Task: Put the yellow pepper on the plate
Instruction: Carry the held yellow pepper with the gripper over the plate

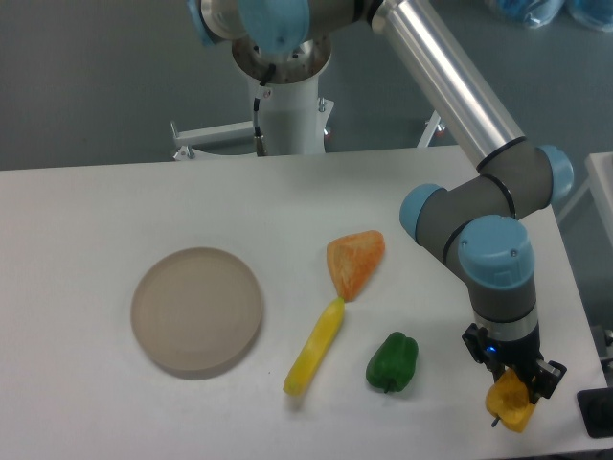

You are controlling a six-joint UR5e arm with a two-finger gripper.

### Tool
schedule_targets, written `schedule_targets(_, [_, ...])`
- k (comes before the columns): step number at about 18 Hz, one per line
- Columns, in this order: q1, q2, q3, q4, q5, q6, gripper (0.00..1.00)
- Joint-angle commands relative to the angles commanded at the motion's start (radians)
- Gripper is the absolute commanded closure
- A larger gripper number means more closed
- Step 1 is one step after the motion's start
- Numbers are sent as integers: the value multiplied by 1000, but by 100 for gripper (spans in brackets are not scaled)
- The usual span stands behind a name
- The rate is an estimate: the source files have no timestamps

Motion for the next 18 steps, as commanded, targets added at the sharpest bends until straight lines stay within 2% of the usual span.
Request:
schedule_targets(5, [-2,9,-9,-2,0,-3,62])
schedule_targets(8, [-17,49,-34,-6,-9,0,62])
schedule_targets(11, [-17,118,-90,-35,-35,-5,62])
schedule_targets(15, [-18,242,-190,-123,-55,-15,62])
schedule_targets(18, [-26,322,-261,-176,-107,-89,62])
